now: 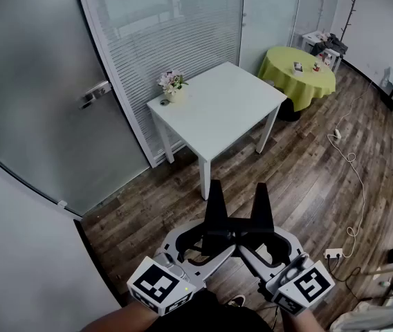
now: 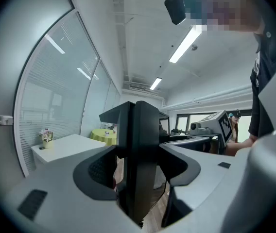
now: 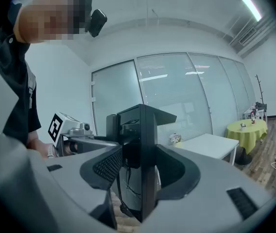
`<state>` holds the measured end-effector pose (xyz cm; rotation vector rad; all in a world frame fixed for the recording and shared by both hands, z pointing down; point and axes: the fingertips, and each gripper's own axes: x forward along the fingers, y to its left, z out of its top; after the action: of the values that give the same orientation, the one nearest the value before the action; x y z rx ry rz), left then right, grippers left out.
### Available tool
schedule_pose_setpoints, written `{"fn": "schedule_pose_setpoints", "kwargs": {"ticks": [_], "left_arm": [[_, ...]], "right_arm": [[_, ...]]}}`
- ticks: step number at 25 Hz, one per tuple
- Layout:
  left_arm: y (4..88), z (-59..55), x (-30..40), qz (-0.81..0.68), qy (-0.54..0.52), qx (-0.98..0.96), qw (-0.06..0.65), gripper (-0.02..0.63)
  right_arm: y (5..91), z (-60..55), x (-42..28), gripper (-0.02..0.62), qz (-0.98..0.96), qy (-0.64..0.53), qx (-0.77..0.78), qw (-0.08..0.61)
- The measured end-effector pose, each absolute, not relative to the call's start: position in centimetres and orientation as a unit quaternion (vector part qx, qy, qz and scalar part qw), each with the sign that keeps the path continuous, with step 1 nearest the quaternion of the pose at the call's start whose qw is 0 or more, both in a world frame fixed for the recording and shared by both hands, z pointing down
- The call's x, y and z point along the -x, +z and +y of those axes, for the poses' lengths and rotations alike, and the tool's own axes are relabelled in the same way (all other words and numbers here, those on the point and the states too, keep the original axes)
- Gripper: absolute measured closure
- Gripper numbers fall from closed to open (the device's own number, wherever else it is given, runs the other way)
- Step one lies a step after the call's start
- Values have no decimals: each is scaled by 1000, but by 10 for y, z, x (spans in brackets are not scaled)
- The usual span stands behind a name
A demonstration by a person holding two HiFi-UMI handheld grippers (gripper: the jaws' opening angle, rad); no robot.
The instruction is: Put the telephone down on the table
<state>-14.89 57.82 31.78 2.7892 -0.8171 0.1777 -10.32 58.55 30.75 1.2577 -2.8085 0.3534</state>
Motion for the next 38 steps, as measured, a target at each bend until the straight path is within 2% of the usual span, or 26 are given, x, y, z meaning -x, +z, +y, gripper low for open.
{"fn": "schedule_pose_setpoints", "kwargs": {"ticks": [19,38], "left_arm": [[317,561,162,-269,56,-955,114,339],[310,468,77,-297,61,-947,109,339]], "right_arm": [[307,570,117,362,-901,127,-414,15],[300,473,31,360,-915,118,-387,6]]}}
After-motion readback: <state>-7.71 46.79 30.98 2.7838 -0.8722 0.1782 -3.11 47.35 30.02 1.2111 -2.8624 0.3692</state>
